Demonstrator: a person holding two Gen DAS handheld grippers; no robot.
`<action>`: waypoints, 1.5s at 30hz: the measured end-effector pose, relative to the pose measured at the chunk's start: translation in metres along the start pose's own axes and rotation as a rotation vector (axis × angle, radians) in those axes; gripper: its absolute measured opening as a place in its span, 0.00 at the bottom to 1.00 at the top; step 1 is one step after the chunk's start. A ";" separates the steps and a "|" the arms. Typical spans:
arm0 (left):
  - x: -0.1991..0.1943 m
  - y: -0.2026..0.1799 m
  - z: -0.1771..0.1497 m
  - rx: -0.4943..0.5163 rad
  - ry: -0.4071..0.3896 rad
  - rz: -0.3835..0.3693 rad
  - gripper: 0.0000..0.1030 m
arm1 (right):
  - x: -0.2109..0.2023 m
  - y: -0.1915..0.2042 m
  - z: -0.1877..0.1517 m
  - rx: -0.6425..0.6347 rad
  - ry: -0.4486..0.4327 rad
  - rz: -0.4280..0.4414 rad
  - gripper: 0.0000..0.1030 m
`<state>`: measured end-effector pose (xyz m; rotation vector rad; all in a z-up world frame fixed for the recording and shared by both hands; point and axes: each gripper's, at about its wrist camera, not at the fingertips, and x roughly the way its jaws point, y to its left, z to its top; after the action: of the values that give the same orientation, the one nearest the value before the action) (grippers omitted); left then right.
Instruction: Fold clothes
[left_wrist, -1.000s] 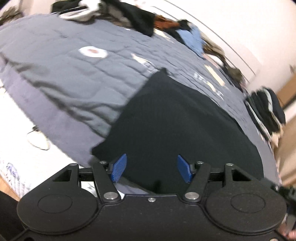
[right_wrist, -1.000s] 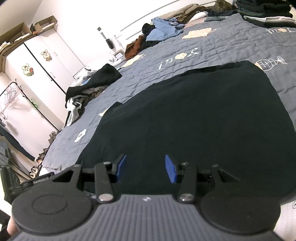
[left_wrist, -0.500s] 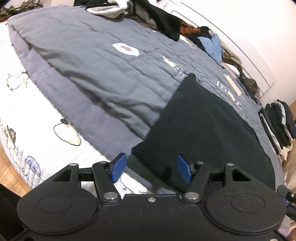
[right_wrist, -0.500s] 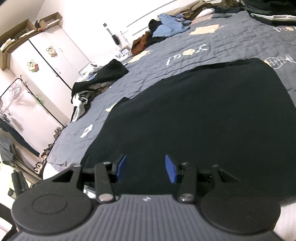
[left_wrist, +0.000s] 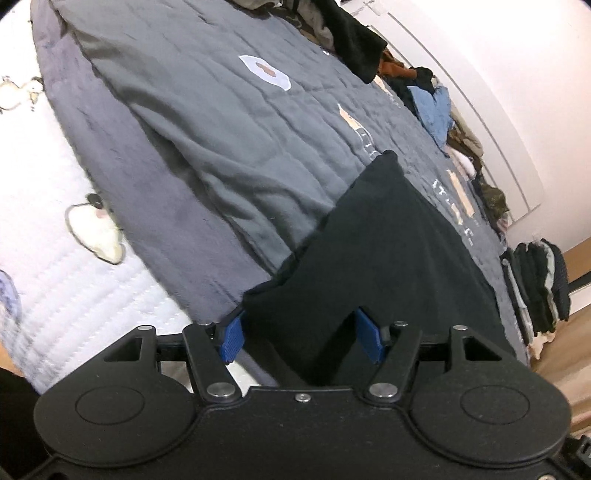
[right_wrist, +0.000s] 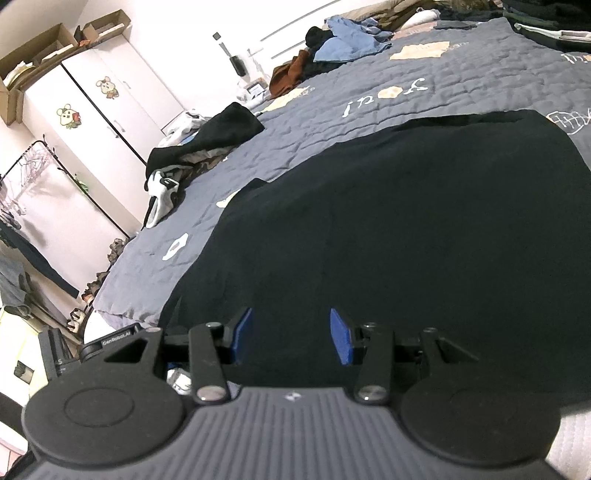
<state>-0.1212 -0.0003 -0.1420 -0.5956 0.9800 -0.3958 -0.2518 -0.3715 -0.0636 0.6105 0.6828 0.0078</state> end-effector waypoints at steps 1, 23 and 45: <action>0.001 0.000 0.000 -0.004 0.001 -0.012 0.59 | 0.000 -0.001 0.000 0.002 0.001 -0.002 0.44; 0.008 -0.013 -0.018 -0.045 -0.102 -0.088 0.57 | 0.001 0.001 0.000 -0.005 0.007 -0.003 0.44; 0.001 -0.086 -0.014 0.226 -0.144 -0.059 0.13 | 0.020 -0.024 -0.014 0.047 -0.026 0.073 0.44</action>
<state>-0.1368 -0.0708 -0.0941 -0.4425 0.7686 -0.5015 -0.2486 -0.3805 -0.0968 0.6796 0.6369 0.0519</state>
